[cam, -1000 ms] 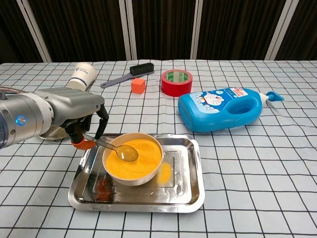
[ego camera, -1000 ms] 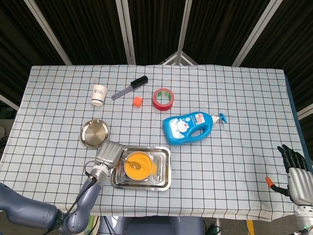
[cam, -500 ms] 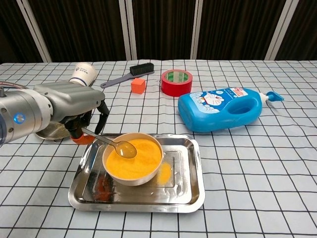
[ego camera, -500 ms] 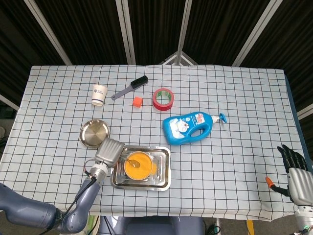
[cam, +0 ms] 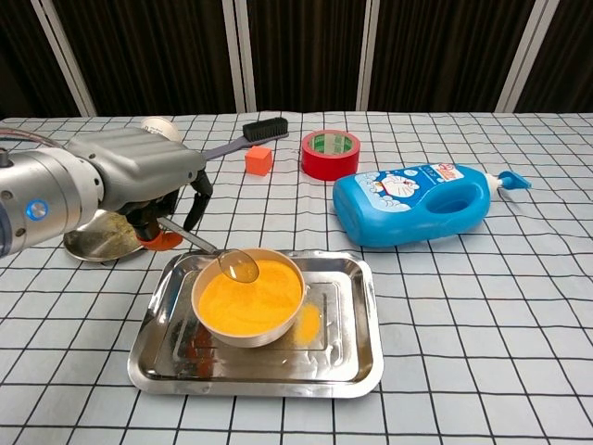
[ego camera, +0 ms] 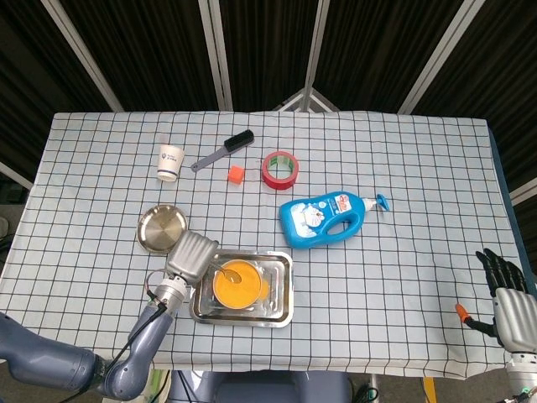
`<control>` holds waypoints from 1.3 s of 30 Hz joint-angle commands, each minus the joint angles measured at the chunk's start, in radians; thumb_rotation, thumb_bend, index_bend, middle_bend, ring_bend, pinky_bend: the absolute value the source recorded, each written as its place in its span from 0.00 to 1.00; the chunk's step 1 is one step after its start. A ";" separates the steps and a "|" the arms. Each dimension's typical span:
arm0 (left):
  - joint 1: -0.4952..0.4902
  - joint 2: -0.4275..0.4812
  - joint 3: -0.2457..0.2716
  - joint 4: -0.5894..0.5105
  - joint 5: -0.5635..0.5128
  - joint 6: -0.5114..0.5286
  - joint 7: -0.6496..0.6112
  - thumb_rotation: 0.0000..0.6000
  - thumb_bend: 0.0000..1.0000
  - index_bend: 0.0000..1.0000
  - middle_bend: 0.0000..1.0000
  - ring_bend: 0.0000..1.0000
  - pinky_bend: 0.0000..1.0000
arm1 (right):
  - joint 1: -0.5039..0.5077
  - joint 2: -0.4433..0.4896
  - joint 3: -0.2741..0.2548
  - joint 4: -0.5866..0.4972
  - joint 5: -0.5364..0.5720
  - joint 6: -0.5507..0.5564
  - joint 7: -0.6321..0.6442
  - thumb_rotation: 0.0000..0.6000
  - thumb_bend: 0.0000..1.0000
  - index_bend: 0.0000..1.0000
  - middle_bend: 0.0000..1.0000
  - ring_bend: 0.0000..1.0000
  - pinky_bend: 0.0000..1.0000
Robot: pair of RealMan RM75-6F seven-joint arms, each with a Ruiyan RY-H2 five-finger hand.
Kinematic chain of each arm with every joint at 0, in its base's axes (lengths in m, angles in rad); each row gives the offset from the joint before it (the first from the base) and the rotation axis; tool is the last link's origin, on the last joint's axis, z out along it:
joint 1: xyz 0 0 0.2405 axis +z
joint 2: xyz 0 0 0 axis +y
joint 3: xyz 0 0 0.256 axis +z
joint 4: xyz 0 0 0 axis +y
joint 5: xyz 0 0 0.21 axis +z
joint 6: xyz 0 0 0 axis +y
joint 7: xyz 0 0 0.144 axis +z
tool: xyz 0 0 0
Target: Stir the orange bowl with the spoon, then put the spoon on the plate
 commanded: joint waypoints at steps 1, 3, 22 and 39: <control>-0.008 0.014 0.019 0.006 0.024 -0.004 0.027 1.00 0.89 0.74 1.00 1.00 0.98 | 0.000 0.000 0.000 0.000 0.000 -0.001 0.001 1.00 0.31 0.00 0.00 0.00 0.00; -0.013 0.022 0.037 0.017 0.057 -0.005 0.048 1.00 0.89 0.74 1.00 1.00 0.98 | 0.000 0.000 0.000 -0.001 0.000 0.000 0.001 1.00 0.31 0.00 0.00 0.00 0.00; -0.080 0.002 0.153 0.160 0.401 -0.073 0.294 1.00 0.89 0.76 1.00 1.00 0.98 | 0.000 0.004 0.000 -0.006 0.003 -0.006 0.014 1.00 0.31 0.00 0.00 0.00 0.00; -0.086 -0.003 0.155 0.240 0.551 -0.149 0.372 1.00 0.89 0.76 1.00 1.00 0.98 | 0.001 0.007 0.001 -0.012 0.008 -0.009 0.023 1.00 0.31 0.00 0.00 0.00 0.00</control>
